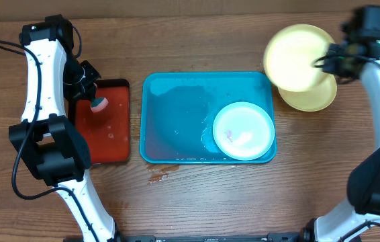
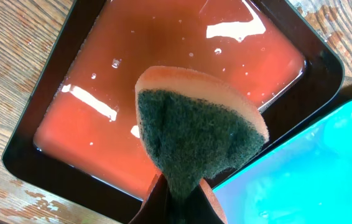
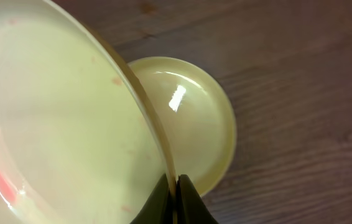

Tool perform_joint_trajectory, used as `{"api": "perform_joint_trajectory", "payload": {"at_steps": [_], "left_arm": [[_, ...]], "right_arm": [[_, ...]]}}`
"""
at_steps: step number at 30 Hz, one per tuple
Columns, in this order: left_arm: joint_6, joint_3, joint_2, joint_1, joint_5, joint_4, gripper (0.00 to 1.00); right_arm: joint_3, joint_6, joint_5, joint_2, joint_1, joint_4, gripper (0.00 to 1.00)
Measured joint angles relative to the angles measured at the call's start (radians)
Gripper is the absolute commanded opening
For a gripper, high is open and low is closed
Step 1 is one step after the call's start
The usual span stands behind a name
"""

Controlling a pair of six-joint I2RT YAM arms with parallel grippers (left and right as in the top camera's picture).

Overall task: Clean dirty plates on tray and stack at the side
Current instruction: 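Carry the yellow plate right and stack it on the other yellow plate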

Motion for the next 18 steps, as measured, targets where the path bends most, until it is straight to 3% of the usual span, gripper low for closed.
{"api": "perform_joint_trajectory", "payload": {"at_steps": [6, 12, 16, 18], "left_arm": [[0.000, 0.000, 0.000, 0.000, 0.000, 0.007, 0.04], [0.000, 0.000, 0.000, 0.000, 0.000, 0.008, 0.04], [0.000, 0.000, 0.000, 0.000, 0.000, 0.008, 0.04], [0.000, 0.000, 0.000, 0.000, 0.000, 0.008, 0.04]], "right_arm": [[-0.065, 0.068, -0.100, 0.075, -0.169, 0.098, 0.04], [-0.082, 0.087, -0.176, 0.178, -0.195, 0.143, 0.04], [-0.084, 0.092, -0.196, 0.237, -0.183, 0.168, 0.10], [-0.084, 0.095, -0.204, 0.257, -0.179, 0.170, 0.24]]}}
